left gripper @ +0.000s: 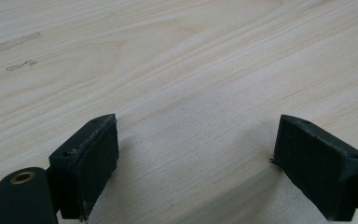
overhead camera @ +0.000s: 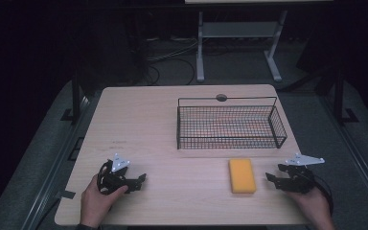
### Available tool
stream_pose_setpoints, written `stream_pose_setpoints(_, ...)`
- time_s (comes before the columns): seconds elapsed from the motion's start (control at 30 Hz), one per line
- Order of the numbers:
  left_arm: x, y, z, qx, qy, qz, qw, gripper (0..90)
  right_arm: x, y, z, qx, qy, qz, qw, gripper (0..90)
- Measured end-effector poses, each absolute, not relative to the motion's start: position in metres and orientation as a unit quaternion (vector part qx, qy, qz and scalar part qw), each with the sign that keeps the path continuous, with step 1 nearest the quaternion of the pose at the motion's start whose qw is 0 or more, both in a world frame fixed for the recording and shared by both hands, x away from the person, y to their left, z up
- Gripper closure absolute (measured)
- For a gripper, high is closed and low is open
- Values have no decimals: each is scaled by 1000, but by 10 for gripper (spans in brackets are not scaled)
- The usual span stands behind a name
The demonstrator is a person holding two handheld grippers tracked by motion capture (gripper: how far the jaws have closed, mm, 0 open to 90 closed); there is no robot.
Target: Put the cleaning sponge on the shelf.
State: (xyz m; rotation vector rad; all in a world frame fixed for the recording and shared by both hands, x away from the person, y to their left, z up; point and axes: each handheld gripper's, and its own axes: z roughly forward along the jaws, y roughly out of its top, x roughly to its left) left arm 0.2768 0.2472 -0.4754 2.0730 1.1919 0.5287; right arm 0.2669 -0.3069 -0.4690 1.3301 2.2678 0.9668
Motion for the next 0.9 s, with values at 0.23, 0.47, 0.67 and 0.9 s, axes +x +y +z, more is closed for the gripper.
stream_pose_setpoints(0.23,277,247,-475,796,457,203,339,130,271,-307,-456,472,796,351,144,738)
stream_pose_setpoints(0.47,277,247,-475,796,458,203,340,130,280,-302,-449,462,801,357,130,896)
stream_pose_setpoints(0.67,277,247,-475,796,458,203,339,130,287,-295,-445,449,808,361,121,896)
stream_pose_setpoints(0.9,277,247,-475,798,457,203,338,130,297,-285,-440,439,815,359,118,896)
